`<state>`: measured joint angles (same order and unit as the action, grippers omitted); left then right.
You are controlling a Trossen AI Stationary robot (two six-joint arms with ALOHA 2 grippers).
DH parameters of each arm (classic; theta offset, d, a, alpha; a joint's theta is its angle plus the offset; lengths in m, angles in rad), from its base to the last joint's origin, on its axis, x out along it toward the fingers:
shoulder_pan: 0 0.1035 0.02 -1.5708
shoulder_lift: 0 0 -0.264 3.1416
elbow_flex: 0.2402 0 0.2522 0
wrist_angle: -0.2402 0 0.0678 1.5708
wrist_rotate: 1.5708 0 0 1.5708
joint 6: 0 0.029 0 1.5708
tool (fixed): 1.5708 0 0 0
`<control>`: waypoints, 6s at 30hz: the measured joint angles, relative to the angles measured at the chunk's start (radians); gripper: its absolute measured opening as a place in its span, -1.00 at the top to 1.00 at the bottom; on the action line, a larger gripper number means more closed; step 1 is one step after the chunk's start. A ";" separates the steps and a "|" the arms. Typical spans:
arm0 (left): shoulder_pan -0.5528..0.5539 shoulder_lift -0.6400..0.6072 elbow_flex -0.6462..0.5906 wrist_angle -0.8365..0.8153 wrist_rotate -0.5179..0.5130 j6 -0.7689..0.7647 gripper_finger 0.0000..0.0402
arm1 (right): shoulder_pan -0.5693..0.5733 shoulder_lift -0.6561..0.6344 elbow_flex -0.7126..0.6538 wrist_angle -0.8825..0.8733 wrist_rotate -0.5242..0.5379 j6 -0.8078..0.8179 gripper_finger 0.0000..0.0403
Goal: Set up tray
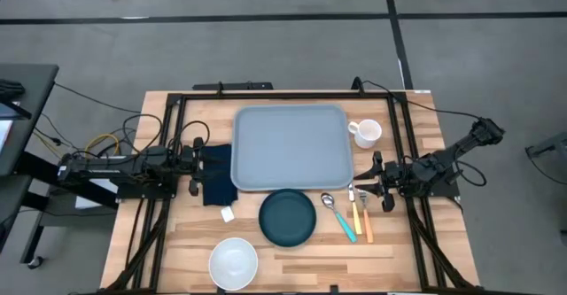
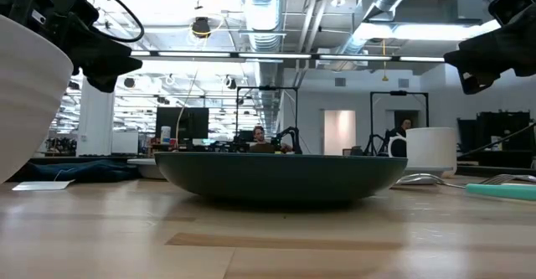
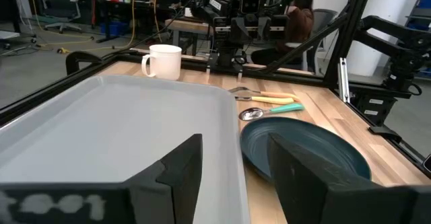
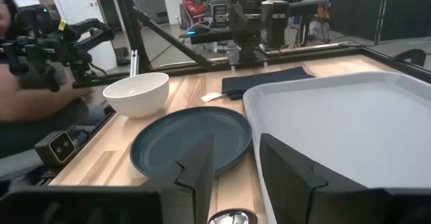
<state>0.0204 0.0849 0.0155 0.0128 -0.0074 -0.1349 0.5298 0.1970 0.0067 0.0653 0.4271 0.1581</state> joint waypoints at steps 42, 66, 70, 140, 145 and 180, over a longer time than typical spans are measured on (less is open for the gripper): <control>0.000 0.000 0.000 0.000 0.000 0.076 0.23 | -0.003 0.000 0.000 0.001 0.032 -0.120 0.44; 0.000 0.000 -0.002 0.166 -0.003 0.126 0.23 | -0.015 0.000 0.000 0.474 0.010 -0.298 0.44; 0.000 0.000 -0.002 0.159 0.000 0.089 0.23 | -0.015 0.000 0.000 0.570 0.181 -0.343 0.44; 0.000 0.000 0.092 0.106 -0.006 -0.106 0.23 | -1.013 0.839 0.806 -1.036 -0.431 -0.215 0.44; 0.000 0.000 0.092 0.106 -0.005 -0.111 0.23 | -0.995 0.839 0.806 -1.032 -0.428 -0.137 0.44; 0.000 0.000 0.092 0.110 0.002 -0.139 0.23 | -0.995 0.839 0.806 -1.029 -0.373 -0.035 -0.12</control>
<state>0.0203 0.0853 0.1074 0.1226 -0.0059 -0.2734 -0.4648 1.0359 0.8124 -0.9642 0.0536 0.1230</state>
